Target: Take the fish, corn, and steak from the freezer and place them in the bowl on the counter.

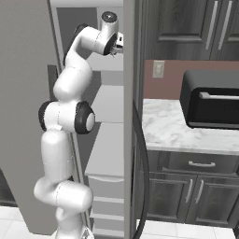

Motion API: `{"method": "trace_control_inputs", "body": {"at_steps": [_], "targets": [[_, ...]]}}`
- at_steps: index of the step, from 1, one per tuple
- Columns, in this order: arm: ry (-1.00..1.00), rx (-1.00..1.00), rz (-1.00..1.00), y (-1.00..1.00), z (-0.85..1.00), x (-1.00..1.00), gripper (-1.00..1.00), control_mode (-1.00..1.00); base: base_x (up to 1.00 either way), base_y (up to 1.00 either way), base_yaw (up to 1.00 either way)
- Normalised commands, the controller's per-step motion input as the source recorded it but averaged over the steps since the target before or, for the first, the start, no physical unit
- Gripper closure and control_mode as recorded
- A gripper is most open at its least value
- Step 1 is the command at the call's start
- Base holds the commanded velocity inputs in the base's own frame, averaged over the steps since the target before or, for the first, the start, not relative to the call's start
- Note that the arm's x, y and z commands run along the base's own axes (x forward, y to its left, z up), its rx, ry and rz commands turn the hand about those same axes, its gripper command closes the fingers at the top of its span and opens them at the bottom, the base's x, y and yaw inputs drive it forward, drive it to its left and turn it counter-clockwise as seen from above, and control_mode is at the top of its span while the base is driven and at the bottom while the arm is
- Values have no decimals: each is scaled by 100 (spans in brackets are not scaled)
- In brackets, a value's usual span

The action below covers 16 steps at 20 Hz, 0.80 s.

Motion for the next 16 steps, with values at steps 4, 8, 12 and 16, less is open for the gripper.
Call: {"method": "trace_control_inputs", "body": {"at_steps": [4, 8, 12, 16], "targets": [[-7, 0, 0, 0, -29, -10, 100, -100, 0, 0, 0], [0, 1, 0, 0, -14, -29, 100, -100, 0, 0, 0], [0, 2, 0, 0, 21, -27, 100, -100, 0, 0, 0], [0, 0, 0, 0, 18, -34, 100, -100, 0, 0, 0]]}}
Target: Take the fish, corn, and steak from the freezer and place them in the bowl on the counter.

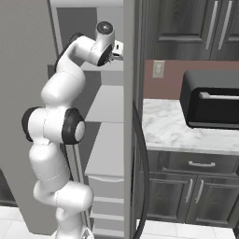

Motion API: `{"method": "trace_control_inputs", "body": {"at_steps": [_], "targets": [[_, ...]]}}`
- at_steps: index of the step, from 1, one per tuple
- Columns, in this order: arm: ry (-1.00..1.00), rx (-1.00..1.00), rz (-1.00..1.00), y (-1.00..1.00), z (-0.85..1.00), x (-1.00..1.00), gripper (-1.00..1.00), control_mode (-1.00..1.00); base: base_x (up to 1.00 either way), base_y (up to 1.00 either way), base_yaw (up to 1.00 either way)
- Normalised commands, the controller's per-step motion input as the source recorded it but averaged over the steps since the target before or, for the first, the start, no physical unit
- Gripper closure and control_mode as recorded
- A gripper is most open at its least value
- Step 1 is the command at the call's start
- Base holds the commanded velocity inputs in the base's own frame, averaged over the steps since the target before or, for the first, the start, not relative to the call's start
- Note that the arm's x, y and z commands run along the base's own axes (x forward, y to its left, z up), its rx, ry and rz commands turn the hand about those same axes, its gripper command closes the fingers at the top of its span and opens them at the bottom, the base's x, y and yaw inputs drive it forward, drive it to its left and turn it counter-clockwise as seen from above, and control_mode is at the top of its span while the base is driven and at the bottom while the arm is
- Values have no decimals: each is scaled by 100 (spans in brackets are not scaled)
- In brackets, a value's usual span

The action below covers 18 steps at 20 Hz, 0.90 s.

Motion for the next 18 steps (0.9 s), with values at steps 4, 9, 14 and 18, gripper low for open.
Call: {"method": "trace_control_inputs", "body": {"at_steps": [4, 9, 14, 18], "targets": [[0, 0, 0, 0, 7, -58, 100, -100, 0, 0, 0], [0, 0, -1, 0, 11, -74, 100, -100, 0, 0, 0], [0, 0, -3, 0, 14, -88, 100, -100, 0, 0, 0], [0, 0, -8, 0, 4, -98, 100, -100, 0, 0, 0]]}}
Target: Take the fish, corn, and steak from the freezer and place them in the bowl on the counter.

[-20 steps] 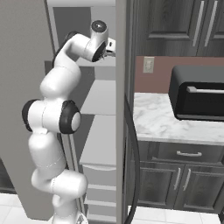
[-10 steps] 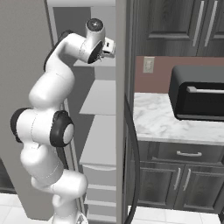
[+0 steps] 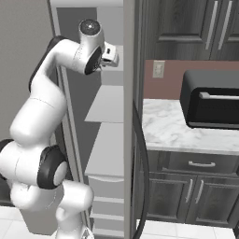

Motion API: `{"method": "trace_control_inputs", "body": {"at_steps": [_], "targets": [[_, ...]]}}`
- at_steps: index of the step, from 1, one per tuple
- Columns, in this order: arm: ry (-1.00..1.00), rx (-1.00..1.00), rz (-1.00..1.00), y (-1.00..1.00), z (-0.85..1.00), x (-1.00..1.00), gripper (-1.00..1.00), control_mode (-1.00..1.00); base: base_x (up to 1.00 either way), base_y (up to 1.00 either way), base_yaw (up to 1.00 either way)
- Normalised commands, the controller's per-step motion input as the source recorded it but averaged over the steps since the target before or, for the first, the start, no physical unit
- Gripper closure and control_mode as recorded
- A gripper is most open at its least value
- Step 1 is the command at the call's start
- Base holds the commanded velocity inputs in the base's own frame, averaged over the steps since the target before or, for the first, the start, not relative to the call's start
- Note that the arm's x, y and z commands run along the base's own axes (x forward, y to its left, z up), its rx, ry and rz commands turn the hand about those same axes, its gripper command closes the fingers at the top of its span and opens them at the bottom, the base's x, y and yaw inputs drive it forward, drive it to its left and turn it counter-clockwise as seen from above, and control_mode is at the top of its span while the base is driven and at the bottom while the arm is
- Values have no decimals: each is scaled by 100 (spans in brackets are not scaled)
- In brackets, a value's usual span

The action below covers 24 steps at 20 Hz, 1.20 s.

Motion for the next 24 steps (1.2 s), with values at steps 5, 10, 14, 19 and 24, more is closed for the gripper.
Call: {"method": "trace_control_inputs", "body": {"at_steps": [5, 10, 14, 19, 24], "targets": [[0, 0, -13, 0, 5, -90, 100, -100, 0, 0, 0], [1, 0, -18, 0, 8, -100, 100, -100, 0, 0, 0], [4, 0, -17, 0, 7, -100, 100, -100, 0, 0, 0], [5, 0, -14, 0, 3, -100, 100, -100, 0, 0, 0], [8, 0, -9, 0, 2, -100, 100, -100, 0, 0, 0]]}}
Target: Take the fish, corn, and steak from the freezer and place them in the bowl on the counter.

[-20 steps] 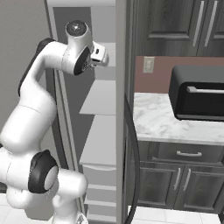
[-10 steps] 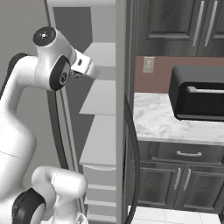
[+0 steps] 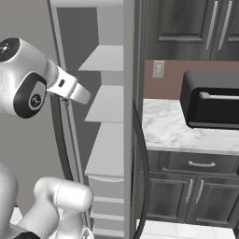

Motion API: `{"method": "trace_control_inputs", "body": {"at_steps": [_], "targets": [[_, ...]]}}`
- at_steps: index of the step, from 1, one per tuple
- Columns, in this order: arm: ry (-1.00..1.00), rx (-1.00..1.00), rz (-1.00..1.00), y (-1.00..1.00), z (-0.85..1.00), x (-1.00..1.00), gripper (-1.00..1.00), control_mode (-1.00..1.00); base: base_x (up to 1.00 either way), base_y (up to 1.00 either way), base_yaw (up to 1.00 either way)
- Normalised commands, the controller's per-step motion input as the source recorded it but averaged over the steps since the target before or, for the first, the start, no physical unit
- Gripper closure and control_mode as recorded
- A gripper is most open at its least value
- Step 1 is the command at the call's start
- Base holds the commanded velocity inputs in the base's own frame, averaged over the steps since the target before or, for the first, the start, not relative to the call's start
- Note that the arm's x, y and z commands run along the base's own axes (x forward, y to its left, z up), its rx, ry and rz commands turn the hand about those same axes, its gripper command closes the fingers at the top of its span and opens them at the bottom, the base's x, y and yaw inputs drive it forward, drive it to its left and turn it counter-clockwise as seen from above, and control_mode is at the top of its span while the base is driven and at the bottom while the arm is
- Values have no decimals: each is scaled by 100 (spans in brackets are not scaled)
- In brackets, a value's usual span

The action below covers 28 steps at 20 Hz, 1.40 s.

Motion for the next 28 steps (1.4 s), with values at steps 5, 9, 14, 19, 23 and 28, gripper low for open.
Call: {"method": "trace_control_inputs", "body": {"at_steps": [5, 9, 14, 19, 23, 28], "targets": [[20, -2, 0, 7, 0, -94, 100, -100, 0, 0, 0], [21, -4, 1, 17, 0, -74, 100, -100, 0, 0, 0], [15, -4, 1, 11, -19, -37, 100, -100, 0, 0, 0], [1, -1, 3, 0, -38, -16, 100, -100, 0, 0, 0], [0, 0, 1, 0, -14, -3, 100, -100, 0, 0, 0], [0, 0, 0, 0, 0, 0, 100, -100, 0, 0, 0]]}}
